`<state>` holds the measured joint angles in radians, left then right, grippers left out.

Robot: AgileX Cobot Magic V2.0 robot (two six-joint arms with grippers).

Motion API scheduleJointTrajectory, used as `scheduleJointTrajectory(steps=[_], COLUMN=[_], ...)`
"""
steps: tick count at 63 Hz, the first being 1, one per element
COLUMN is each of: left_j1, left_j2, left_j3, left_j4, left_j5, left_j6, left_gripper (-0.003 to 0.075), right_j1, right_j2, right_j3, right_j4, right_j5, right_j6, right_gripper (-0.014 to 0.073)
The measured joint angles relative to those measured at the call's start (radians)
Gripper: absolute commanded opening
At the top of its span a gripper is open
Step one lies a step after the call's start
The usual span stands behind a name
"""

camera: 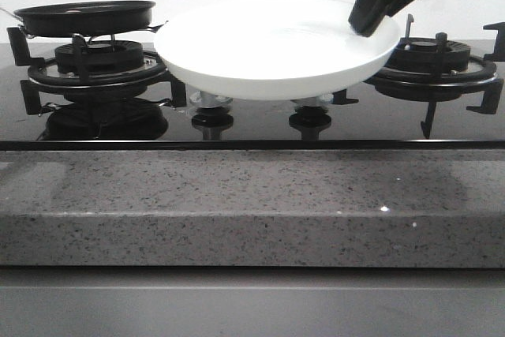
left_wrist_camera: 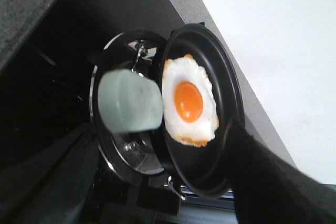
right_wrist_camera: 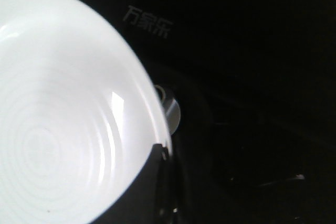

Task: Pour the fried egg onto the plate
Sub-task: 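Lift the black frying pan by its pale green handle with the left gripper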

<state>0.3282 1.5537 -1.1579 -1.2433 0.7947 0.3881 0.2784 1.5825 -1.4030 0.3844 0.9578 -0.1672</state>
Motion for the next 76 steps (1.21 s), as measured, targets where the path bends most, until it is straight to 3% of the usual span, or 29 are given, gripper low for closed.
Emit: scheduleJointTrajectory(steps=[20,28,52,66,76], left_j1=[-0.012,-0.013,-0.017,-0.017,-0.017], left_j2=[0.093,0.115,0.12,0.12,0.12], left_j3=[-0.067,-0.073,-0.08,-0.097,-0.173], left_j4=[-0.004,-0.006,-0.045,-0.071,-0.049], left_j5=[-0.007,-0.007,-0.013,0.016,0.121], left_j6=[0.004,0.005,0.025,0.033,0.116], left_gripper=[0.0479,0.0427,-0.0015,-0.002,-0.002], right_j1=[0.0,0.0,0.0,0.0,0.0], right_j2=[0.0,0.0,0.0,0.0,0.0], right_j3=[0.0,0.0,0.0,0.0,0.0], right_j4=[0.0,0.0,0.0,0.0,0.0], right_j5=[0.002,0.002,0.004,0.004,0.004], right_j6=[0.0,0.0,0.0,0.0,0.0], right_gripper=[-0.0107,-0.0107,-0.0107,-0.0107,-0.0107])
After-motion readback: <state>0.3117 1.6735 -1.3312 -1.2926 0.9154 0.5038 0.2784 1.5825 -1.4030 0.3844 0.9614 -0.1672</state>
